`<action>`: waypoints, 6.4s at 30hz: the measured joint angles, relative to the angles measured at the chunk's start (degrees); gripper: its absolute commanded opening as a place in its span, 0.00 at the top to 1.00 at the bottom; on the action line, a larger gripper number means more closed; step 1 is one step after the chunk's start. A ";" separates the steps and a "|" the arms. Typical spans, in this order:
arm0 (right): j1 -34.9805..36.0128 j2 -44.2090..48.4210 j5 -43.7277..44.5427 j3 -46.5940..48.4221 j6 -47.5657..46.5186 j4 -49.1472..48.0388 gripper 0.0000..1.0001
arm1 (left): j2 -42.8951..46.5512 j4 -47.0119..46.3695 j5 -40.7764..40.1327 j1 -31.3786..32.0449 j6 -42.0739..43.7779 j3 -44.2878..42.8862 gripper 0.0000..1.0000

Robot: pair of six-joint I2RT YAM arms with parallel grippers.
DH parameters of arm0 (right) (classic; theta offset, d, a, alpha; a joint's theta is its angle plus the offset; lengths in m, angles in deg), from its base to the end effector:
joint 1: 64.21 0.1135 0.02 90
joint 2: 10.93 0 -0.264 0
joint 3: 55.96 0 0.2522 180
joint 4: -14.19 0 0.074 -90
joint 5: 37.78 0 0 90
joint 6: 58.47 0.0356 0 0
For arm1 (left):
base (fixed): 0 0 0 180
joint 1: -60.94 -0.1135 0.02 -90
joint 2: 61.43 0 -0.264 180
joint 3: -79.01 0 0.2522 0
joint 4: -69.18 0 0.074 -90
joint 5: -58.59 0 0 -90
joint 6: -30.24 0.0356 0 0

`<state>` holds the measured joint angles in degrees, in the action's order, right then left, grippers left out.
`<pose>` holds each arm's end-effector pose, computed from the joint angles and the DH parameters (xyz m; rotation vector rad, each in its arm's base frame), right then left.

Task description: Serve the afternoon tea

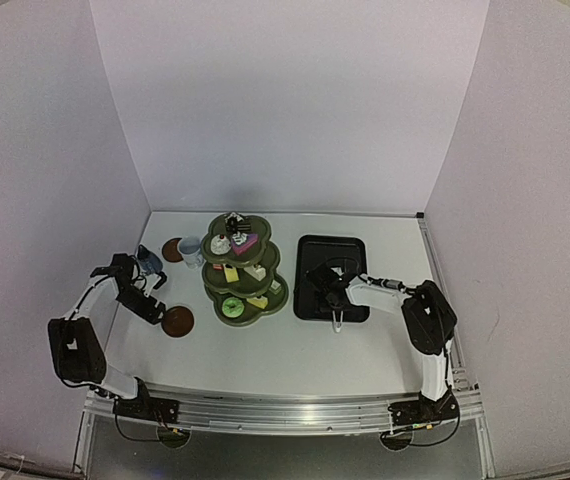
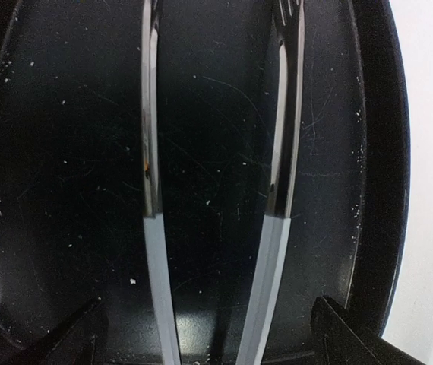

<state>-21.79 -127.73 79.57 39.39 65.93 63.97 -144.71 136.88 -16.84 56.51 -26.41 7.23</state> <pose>0.3120 0.2630 0.1569 -0.0771 2.5856 -0.2274 0.2565 0.0109 0.2189 0.7504 2.7710 -0.2594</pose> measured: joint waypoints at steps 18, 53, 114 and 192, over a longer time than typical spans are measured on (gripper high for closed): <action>0.00 14.24 -2.85 1.28 -3.60 -0.53 0.13 | -1.09 -11.36 -1.48 15.30 9.43 11.19 0.18; 0.03 27.85 -1.08 -8.45 -3.90 -2.04 0.16 | -7.97 -16.47 -9.55 49.85 11.51 11.77 0.55; 0.74 33.38 -0.72 -8.72 -2.65 -0.33 0.13 | 4.58 20.97 9.31 29.83 19.89 -17.75 0.16; -2.91 21.03 -10.81 -2.17 -12.09 2.68 0.16 | -54.86 2.31 12.37 -0.18 42.47 -56.00 0.39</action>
<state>-24.70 -106.70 68.76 37.22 53.84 66.65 -199.57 139.19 -4.46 56.33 16.06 -48.78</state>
